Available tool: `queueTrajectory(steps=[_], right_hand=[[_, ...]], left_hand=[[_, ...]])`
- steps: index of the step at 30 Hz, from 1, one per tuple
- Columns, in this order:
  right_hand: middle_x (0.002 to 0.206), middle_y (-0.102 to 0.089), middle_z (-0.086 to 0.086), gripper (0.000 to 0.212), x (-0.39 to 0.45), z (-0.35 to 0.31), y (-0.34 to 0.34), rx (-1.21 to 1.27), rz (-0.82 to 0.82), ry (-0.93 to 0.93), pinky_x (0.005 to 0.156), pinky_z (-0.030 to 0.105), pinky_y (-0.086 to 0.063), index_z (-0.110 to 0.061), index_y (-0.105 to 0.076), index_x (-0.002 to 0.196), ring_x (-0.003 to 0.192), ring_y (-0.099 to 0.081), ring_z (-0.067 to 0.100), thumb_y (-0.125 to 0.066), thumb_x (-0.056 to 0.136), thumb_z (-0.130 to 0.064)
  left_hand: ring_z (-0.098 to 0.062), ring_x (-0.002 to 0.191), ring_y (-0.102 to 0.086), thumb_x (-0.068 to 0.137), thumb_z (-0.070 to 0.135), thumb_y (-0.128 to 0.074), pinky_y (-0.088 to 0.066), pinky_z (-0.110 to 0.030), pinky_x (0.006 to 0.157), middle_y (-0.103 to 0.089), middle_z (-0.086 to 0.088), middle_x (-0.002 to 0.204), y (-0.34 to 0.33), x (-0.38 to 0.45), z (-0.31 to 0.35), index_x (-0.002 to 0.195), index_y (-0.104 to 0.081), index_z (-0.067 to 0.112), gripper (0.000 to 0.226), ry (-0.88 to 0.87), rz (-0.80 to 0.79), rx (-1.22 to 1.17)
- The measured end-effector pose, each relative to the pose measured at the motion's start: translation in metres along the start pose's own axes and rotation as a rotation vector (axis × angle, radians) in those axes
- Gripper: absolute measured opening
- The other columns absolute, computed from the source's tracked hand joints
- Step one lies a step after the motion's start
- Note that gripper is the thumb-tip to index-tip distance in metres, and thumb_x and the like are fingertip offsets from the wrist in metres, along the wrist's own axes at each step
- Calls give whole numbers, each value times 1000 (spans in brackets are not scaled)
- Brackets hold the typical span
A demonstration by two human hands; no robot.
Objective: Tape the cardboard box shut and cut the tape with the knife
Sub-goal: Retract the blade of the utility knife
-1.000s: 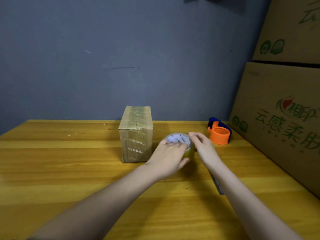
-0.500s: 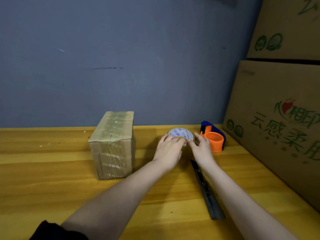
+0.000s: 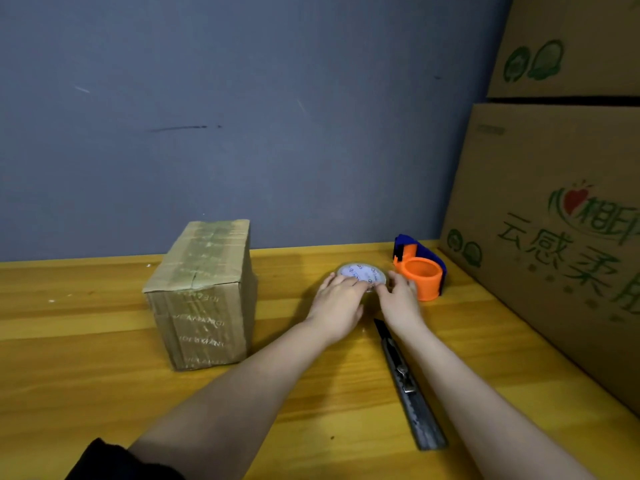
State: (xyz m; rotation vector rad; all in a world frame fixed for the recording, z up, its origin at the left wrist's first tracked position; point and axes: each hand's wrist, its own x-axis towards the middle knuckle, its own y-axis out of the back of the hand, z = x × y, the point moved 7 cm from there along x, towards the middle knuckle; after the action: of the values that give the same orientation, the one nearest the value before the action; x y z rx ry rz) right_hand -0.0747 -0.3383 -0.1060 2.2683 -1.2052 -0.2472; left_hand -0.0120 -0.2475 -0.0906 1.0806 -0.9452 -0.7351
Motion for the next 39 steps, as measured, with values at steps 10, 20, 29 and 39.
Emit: queueTrajectory(steps=[10, 20, 29, 39], right_hand=[[136, -53, 15, 40, -46, 11, 36, 52, -139, -57, 97, 35, -40, -7, -47, 133, 122, -51, 30, -49, 95, -20], [95, -57, 10, 30, -115, 16, 51, 61, -285, -179, 57, 28, -47, -8, -55, 121, 73, -55, 16, -47, 95, -18], [101, -58, 14, 50, -128, 22, 38, 7, -316, -249, 51, 27, -47, -7, -47, 129, 86, -57, 22, -68, 83, -14], [80, -57, 8, 36, -140, 7, 21, 197, -329, -169, 37, 16, -46, -4, -56, 120, 60, -52, 11, -64, 85, -6]], left_hand=[[-25, 135, -34, 91, 10, -49, -26, -30, 113, -33, -12, 145, 12, -69, 23, 142, -32, 11, 54, 292, -16, -685], [-9, 75, -48, 79, 12, -48, -34, -28, 70, -54, 4, 76, -3, -131, 81, 73, -54, 20, 12, 658, -290, -1615], [-17, 100, -50, 62, 24, -52, -39, -32, 83, -56, -3, 98, 6, -149, 79, 75, -53, 20, 14, 782, -306, -1628], [-13, 77, -52, 89, 19, -43, -40, -26, 71, -54, -4, 88, 2, -152, 62, 81, -50, 18, 11, 856, -240, -1748]])
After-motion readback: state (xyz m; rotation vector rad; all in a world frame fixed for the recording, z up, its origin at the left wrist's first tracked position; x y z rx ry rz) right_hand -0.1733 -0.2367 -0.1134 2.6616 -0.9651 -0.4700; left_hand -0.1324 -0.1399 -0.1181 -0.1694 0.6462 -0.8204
